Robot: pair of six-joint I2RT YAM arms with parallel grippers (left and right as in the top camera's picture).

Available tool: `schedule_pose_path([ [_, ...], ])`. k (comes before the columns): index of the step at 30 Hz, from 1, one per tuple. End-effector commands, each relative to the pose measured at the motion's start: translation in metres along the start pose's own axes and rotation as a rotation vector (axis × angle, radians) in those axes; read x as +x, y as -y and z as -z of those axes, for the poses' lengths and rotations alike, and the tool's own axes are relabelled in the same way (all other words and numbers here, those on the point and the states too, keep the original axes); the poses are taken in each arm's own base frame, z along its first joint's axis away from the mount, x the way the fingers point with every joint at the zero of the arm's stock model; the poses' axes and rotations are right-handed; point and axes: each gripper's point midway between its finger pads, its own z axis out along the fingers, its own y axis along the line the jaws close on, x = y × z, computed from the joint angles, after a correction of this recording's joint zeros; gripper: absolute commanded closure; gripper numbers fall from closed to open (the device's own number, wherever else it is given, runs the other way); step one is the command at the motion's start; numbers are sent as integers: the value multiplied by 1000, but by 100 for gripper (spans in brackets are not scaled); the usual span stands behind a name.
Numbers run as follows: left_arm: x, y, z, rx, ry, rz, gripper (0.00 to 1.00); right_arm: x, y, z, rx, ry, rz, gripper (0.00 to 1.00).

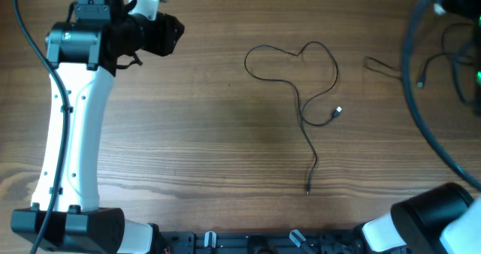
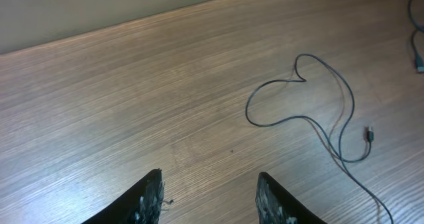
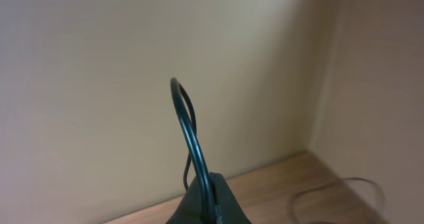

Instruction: Untangle cables

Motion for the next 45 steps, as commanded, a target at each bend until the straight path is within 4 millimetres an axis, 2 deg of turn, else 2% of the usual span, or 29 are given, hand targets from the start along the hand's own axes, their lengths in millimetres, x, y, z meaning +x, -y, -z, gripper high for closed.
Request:
schedule_pose_path([
  [1, -6, 15, 6, 26, 25, -21, 53, -5, 35, 3, 149, 20, 3, 96],
  [8, -7, 19, 5, 32, 27, -29, 53, 15, 67, -19, 293, -51, -11, 96],
  [13, -12, 18, 5, 29, 45, -36, 52, 39, 105, -38, 398, -155, -28, 95],
  [17, -15, 18, 5, 27, 59, -40, 51, 58, 140, -57, 452, -239, -61, 96],
  [22, -15, 18, 5, 27, 59, -40, 51, 75, 202, -70, 540, -299, -142, 96],
  [23, -15, 18, 5, 27, 59, -40, 51, 77, 217, -70, 560, -306, -164, 96],
  [27, -15, 18, 5, 26, 60, -40, 51, 75, 255, -68, 531, -293, -243, 96],
  [32, -17, 20, 5, 29, 64, -45, 51, 79, 291, -62, 533, -295, -306, 95],
  [41, -19, 34, 2, 53, 66, -74, 51, 79, 315, -56, 625, -282, -310, 95],
  [45, -19, 33, 2, 49, 66, -75, 51, 79, 334, -47, 713, -261, -339, 96],
])
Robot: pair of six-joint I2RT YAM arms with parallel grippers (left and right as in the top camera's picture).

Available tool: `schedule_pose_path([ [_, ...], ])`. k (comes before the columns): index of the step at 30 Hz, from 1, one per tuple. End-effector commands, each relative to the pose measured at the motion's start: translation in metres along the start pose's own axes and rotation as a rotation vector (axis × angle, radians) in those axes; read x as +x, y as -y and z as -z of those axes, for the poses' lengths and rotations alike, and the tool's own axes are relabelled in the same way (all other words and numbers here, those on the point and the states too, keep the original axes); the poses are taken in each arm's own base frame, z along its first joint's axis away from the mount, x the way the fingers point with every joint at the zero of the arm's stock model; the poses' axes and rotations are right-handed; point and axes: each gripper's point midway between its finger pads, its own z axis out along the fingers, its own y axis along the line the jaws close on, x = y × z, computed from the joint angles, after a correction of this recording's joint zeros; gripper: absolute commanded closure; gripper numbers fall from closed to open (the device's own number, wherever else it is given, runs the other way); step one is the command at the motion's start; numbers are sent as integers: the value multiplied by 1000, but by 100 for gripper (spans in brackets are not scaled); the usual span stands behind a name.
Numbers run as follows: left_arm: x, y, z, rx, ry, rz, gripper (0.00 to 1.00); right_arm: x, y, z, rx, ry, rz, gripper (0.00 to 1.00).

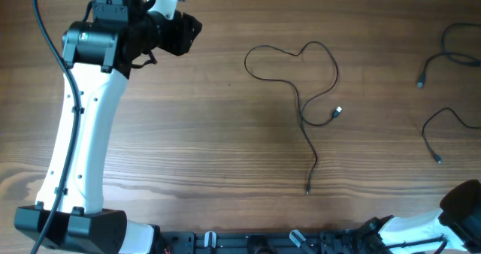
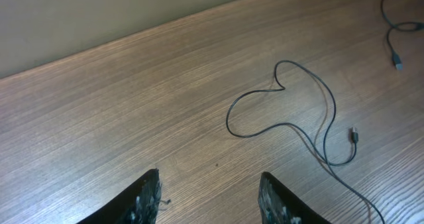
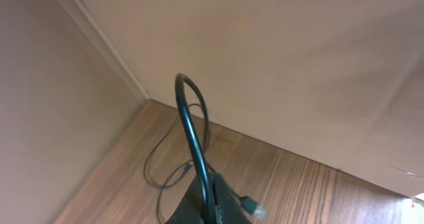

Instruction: Untangle cables

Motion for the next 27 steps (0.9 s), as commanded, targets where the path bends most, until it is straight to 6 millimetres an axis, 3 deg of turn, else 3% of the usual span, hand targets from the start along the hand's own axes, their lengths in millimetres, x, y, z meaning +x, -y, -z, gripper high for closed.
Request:
schedule_pose_path([
  [1, -5, 4, 8, 4, 25, -8, 51, -5, 22, -11, 84, 12, -48, 95],
  [7, -5, 4, 8, 5, 25, -7, 51, 5, 63, -55, 186, -60, -131, 95],
  [13, -5, 4, 8, 5, 25, -7, 51, 38, 93, -120, 242, -208, -193, 95],
  [21, -7, 4, 8, 4, 31, -9, 51, 71, 118, -171, 302, -320, -230, 96],
  [27, -10, 3, 9, 2, 44, -13, 51, 111, 128, -200, 345, -448, -255, 95],
])
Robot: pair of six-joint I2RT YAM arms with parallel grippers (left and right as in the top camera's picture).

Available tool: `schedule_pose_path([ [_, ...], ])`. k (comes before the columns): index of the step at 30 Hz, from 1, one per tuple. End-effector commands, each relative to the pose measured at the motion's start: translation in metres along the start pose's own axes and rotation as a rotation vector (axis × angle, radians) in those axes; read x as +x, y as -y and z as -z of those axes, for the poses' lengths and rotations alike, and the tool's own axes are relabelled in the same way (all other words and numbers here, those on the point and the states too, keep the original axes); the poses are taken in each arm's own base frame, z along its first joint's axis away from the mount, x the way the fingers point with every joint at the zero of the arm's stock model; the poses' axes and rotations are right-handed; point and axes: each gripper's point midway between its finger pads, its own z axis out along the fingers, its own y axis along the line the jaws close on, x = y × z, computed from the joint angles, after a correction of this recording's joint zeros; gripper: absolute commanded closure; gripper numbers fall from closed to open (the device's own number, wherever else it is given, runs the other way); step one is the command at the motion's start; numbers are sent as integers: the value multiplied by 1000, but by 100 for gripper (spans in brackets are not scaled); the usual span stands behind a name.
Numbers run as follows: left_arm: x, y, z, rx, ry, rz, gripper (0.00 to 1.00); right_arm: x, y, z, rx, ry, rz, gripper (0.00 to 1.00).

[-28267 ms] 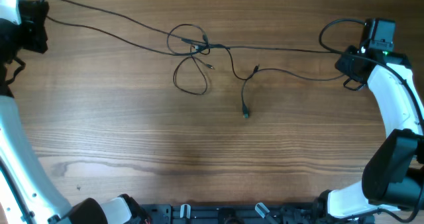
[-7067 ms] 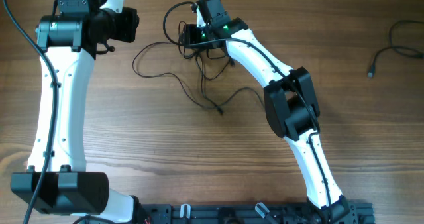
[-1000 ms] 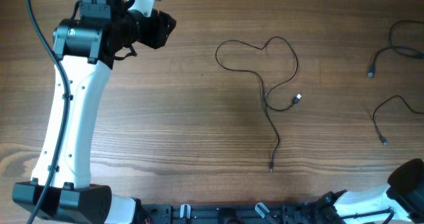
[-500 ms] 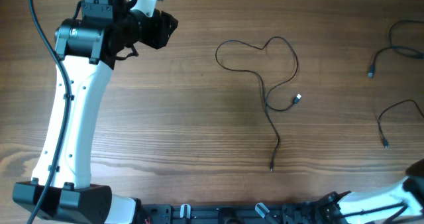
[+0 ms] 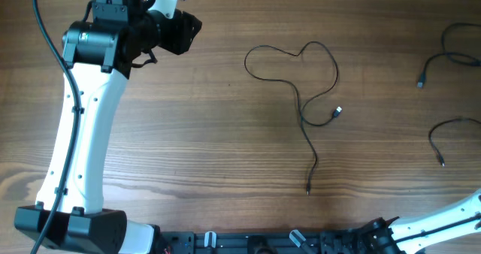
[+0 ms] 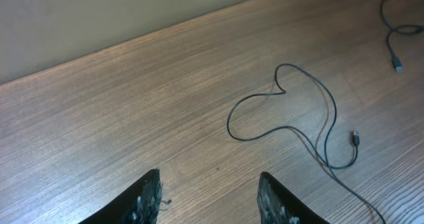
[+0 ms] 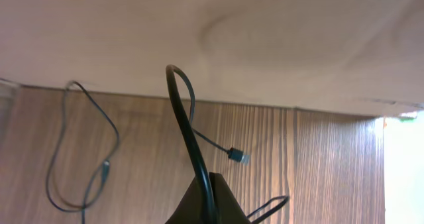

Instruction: Untangle cables

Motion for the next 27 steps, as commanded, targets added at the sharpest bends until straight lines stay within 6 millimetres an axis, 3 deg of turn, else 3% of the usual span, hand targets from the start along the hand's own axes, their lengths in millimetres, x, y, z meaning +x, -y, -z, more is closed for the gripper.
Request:
schedule_pose_path([
  [1, -7, 4, 8, 4, 34, -6, 52, 19, 5, -39, 41, -103, -35, 95],
  [9, -12, 4, 9, 4, 54, -12, 51, 60, 7, -76, 96, -256, -12, 95],
  [19, -12, 3, 9, 4, 54, -10, 51, 130, -23, -122, 162, -378, 126, 95],
  [23, -12, 3, 9, 4, 54, -10, 51, 142, -29, -128, 184, -381, 149, 95],
  [27, -12, 4, 9, 4, 54, -10, 51, 140, -25, -129, 194, -376, 145, 96],
])
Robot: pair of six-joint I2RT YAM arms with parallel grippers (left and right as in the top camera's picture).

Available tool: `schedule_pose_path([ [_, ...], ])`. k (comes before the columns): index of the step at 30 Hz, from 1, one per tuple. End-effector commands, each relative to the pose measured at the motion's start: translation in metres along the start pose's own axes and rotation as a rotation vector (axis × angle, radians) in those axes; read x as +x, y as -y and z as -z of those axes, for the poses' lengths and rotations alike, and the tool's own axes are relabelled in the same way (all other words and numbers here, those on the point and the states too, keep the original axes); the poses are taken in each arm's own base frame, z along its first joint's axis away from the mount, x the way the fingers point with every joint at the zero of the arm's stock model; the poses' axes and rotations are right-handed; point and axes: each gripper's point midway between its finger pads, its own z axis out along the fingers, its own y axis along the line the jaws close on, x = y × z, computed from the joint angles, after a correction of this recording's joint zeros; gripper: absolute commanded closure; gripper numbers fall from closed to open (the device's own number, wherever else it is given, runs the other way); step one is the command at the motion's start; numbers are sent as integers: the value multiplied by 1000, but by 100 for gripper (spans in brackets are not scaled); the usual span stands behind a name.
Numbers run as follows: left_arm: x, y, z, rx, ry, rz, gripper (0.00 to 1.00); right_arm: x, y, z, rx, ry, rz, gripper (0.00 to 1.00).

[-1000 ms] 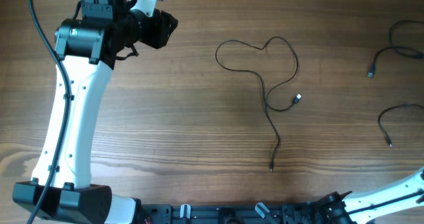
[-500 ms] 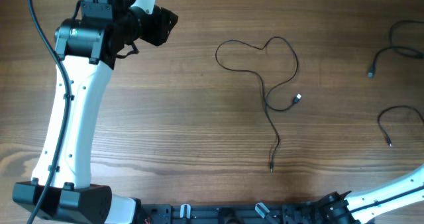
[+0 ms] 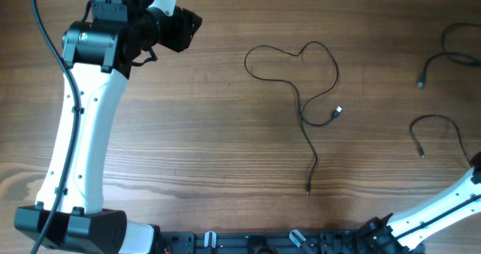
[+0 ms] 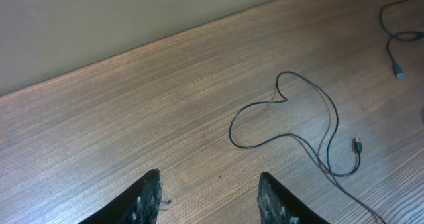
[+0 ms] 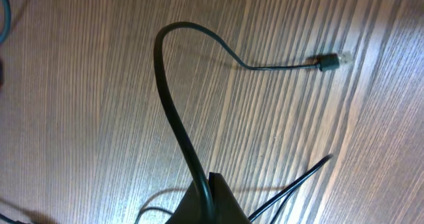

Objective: Untangle cables
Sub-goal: 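Raise the right gripper and move it up toward the upper right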

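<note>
A thin black cable lies in a loose loop at the table's middle, and it shows in the left wrist view. A second cable lies at the far right. A third cable curves in from the right edge, its plug end free. My right gripper is shut on this third cable, which arches up and ends in a plug over the wood. My left gripper is open and holds nothing, at the far left, well short of the looped cable.
The wooden table spans the whole view. The white left arm runs along the left side. A part of the right arm crosses the front right corner. A pale wall stands behind the table.
The cable in my right gripper has shifted left, and its plug end is further in on the table. The right wrist camera now faces the tabletop. The left arm has barely moved.
At first my right gripper held a cable high at the far right, with cables bunched there. Then two cables lay apart at the right, one still in my grip. The held one stood lower at each later moment, and now curves in from the right edge.
</note>
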Motion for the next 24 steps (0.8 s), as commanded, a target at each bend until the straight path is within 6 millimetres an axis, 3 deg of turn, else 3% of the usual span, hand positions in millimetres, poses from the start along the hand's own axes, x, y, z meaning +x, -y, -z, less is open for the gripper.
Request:
schedule_pose_path([
  [1, -6, 5, 8, 8, 26, 0, 51, -6, 18, -6, 50, 10, -42, 95],
  [10, -6, 5, 8, 9, 27, 0, 51, -11, 25, -7, 53, 20, -68, 96],
  [24, -6, 4, 8, 8, 27, -1, 51, -30, 93, -1, 125, 54, -243, 95],
])
